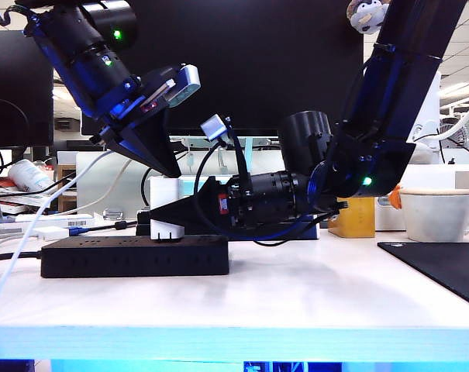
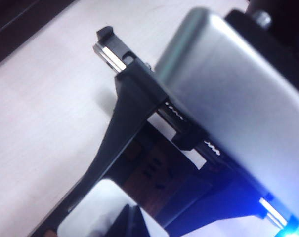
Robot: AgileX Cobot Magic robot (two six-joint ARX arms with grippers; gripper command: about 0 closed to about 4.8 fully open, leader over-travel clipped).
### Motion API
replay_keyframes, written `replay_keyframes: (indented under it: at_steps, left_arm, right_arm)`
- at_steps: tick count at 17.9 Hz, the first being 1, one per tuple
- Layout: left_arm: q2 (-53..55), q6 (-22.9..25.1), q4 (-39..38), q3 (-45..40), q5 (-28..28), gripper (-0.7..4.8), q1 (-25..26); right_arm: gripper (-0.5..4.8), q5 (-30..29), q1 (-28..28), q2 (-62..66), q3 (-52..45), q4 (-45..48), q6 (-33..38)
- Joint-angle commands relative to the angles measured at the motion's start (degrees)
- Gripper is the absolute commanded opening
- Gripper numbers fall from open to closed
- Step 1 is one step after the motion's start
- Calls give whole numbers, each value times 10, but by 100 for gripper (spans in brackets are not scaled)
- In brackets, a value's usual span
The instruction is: Plug the white charger into the left socket.
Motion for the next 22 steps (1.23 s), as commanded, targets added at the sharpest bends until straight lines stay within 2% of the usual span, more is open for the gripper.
replay_keyframes:
  at_steps: [1, 4, 7, 18, 22]
  left_arm:
    - [14, 1, -44, -9, -28, -6, -5]
    - [14, 1, -61, -9, -35, -6, -5]
    - [14, 1, -76, -9, -66, -6, -5]
    - [25, 1, -100, -9, -63, -6, -5]
    - [24, 0, -91, -9, -62, -6, -5]
  right_arm:
    - [-5, 27, 0, 4, -4, -29, -15]
    - [-5, 27, 0, 4, -4, -31, -19]
    - [-5, 27, 0, 4, -4, -36, -19]
    - [-5, 53, 0, 4, -8, -85, -48]
    - [-1, 53, 0, 3, -7, -75, -28]
